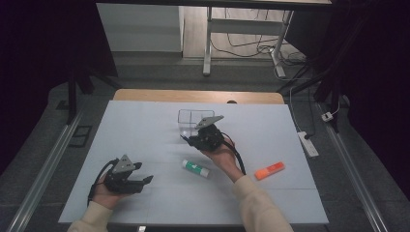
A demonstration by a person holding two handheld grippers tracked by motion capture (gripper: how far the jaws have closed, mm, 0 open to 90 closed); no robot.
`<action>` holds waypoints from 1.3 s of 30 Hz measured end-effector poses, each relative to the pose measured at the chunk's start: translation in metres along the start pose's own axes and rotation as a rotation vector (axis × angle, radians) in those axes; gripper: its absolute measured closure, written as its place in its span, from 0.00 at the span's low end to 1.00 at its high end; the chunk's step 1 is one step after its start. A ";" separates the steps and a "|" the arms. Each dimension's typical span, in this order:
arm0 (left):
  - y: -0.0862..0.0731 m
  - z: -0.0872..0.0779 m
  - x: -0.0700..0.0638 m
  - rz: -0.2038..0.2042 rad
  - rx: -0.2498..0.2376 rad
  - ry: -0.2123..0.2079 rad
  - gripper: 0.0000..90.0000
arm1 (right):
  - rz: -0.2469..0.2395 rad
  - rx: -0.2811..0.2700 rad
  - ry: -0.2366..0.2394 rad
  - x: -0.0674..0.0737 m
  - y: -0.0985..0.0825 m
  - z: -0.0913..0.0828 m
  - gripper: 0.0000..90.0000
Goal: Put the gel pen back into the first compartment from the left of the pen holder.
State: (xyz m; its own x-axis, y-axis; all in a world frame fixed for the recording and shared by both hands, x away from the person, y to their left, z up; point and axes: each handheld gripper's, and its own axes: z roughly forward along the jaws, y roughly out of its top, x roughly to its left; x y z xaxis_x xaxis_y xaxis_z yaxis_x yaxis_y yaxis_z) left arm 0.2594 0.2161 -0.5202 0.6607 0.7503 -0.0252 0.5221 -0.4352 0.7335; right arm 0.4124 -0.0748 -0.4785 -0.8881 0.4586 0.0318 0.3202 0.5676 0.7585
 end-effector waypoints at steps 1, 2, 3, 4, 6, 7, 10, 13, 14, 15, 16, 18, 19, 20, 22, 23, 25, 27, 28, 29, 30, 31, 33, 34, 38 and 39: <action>0.000 0.000 0.000 0.000 0.000 0.000 0.37 | 0.000 -0.007 0.001 0.000 0.000 -0.002 0.88; 0.000 0.000 0.000 0.000 0.001 0.001 0.37 | 0.003 -0.016 0.006 0.000 0.000 -0.004 0.88; 0.000 0.000 0.000 0.000 0.001 0.001 0.37 | 0.007 -0.026 0.009 0.001 0.000 -0.006 0.88; 0.000 0.000 0.000 0.000 0.001 0.002 0.37 | 0.003 -0.028 0.009 0.001 0.001 -0.008 0.88; 0.000 0.000 0.000 0.000 0.001 0.001 0.37 | 0.008 -0.047 0.015 0.002 0.001 -0.012 0.88; 0.000 0.000 0.000 -0.001 0.001 0.002 0.37 | 0.008 -0.057 0.018 0.002 0.001 -0.014 0.88; 0.000 0.000 0.001 -0.003 0.000 0.003 0.37 | 0.006 -0.078 0.023 0.004 0.002 -0.020 0.88; 0.000 0.000 0.000 -0.003 -0.001 0.002 0.37 | 0.005 -0.099 0.027 0.006 0.003 -0.025 0.88; 0.000 0.000 0.000 -0.003 -0.001 0.002 0.37 | 0.002 -0.105 0.027 0.007 0.004 -0.027 0.88; 0.000 0.000 0.000 -0.002 0.000 0.002 0.37 | 0.000 -0.111 0.027 0.007 0.004 -0.028 0.88; 0.000 0.000 0.000 -0.002 0.000 0.002 0.37 | -0.001 -0.119 0.029 0.008 0.005 -0.029 0.88; 0.000 0.000 0.000 -0.003 0.000 0.002 0.37 | -0.004 -0.130 0.031 0.009 0.006 -0.032 0.88; 0.000 0.000 0.000 -0.003 0.000 0.002 0.36 | -0.004 -0.136 0.032 0.009 0.006 -0.033 0.88; 0.000 0.000 0.000 -0.004 0.000 0.002 0.37 | -0.003 -0.143 0.030 0.008 0.007 -0.035 0.88; 0.000 0.000 0.000 -0.003 0.000 0.001 0.37 | 0.001 -0.155 0.031 0.008 0.007 -0.037 0.88; 0.000 0.000 0.000 -0.002 0.000 0.001 0.36 | 0.002 -0.160 0.028 0.007 0.008 -0.038 0.88; 0.000 0.001 0.000 -0.002 0.001 0.001 0.36 | 0.007 -0.168 0.026 0.006 0.008 -0.040 0.88; 0.000 0.001 0.000 -0.002 0.001 0.002 0.36 | 0.013 -0.179 0.028 0.005 0.009 -0.041 0.88; 0.000 0.001 0.001 -0.002 0.002 0.002 0.36 | 0.016 -0.183 0.029 0.005 0.009 -0.042 0.88; 0.000 0.001 0.001 -0.002 0.001 0.002 0.36 | 0.018 -0.188 0.030 0.004 0.010 -0.042 0.88; 0.000 0.001 0.001 -0.003 0.001 0.002 0.36 | 0.015 -0.192 0.029 0.004 0.010 -0.043 0.88; 0.000 0.001 0.001 -0.003 0.001 0.002 0.36 | 0.016 -0.197 0.028 0.004 0.011 -0.044 0.88; 0.000 0.001 0.001 -0.004 0.001 0.001 0.36 | 0.016 -0.204 0.027 0.004 0.012 -0.045 0.88; 0.000 0.001 0.001 -0.004 0.001 0.001 0.36 | 0.014 -0.205 0.023 0.004 0.013 -0.046 0.88; 0.000 0.000 0.001 -0.005 0.000 0.000 0.36 | 0.025 -0.228 0.025 0.003 0.016 -0.049 0.88; 0.000 0.000 0.001 -0.004 0.000 0.001 0.36 | 0.024 -0.229 0.026 0.002 0.017 -0.050 0.88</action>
State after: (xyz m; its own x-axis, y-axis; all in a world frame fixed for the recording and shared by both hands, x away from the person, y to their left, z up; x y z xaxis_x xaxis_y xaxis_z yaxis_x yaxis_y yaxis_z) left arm 0.2600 0.2167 -0.5207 0.6581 0.7524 -0.0281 0.5251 -0.4319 0.7333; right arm 0.3994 -0.0982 -0.4332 -0.8904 0.4504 0.0663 0.2610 0.3857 0.8849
